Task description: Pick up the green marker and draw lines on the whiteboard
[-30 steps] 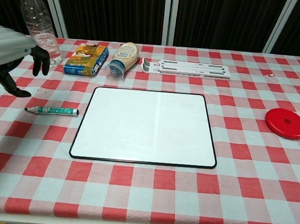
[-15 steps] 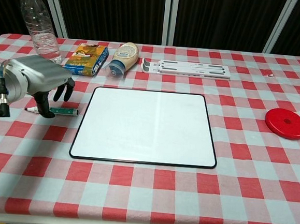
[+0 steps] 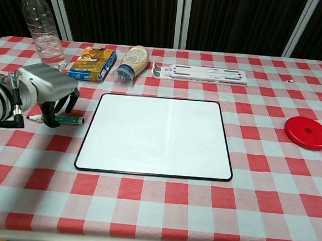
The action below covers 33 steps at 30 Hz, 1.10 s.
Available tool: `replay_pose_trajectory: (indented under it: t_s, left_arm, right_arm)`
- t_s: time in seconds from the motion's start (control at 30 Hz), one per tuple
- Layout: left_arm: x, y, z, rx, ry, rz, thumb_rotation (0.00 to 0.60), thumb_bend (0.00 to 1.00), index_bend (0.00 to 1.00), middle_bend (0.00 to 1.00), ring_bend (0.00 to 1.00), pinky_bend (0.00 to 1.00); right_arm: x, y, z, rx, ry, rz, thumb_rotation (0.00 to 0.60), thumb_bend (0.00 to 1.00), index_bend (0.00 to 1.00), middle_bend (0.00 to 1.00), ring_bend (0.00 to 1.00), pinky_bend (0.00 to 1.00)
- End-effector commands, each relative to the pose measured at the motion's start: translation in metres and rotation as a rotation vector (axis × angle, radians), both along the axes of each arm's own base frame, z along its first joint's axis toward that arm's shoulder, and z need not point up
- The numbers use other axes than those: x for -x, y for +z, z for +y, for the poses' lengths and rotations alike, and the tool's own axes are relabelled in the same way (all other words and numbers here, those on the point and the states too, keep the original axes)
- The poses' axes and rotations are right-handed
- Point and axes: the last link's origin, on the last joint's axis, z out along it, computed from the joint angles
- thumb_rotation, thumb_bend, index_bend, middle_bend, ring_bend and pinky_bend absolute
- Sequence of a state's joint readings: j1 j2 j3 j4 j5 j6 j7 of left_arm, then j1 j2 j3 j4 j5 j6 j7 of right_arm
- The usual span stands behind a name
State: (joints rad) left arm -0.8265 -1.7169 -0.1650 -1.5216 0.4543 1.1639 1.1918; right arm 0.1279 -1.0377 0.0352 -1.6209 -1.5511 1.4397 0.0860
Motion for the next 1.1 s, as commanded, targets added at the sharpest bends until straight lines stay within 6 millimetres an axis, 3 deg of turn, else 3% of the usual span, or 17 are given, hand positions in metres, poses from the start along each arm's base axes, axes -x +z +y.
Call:
replay_pose_trajectory:
  t_s: [0.03,0.57,0.77,1.1]
  left_arm:
    - [0.001,-0.002,0.0,0.007,0.008,-0.003,0.6,0.27,0.46,0.49,0.79,0.87]
    - [0.003,-0.005,0.001,0.009,-0.013,-0.002,0.6,0.32,0.49,0.52,0.8,0.88]
    - [0.005,-0.001,0.001,-0.014,-0.061,-0.044,0.6,0.36,0.56,0.58,0.83,0.9]
    - [0.002,0.037,0.002,-0.104,-0.116,-0.283,0.6,0.4,0.6,0.63,0.83,0.9]
  right_arm:
    - [0.0,0.0,0.0,0.001,-0.002,0.001,0.6,0.15,0.0,0.0,0.0,0.0]
    - [0.0,0.0,-0.001,0.001,-0.008,0.007,0.6,0.15,0.0,0.0,0.0,0.0]
    - [-0.001,0.0,0.0,0.003,-0.006,0.008,0.6,0.15,0.0,0.0,0.0,0.0]
    - [-0.002,0.004,0.004,0.017,-0.002,0.006,0.6,0.15,0.0,0.0,0.0,0.0]
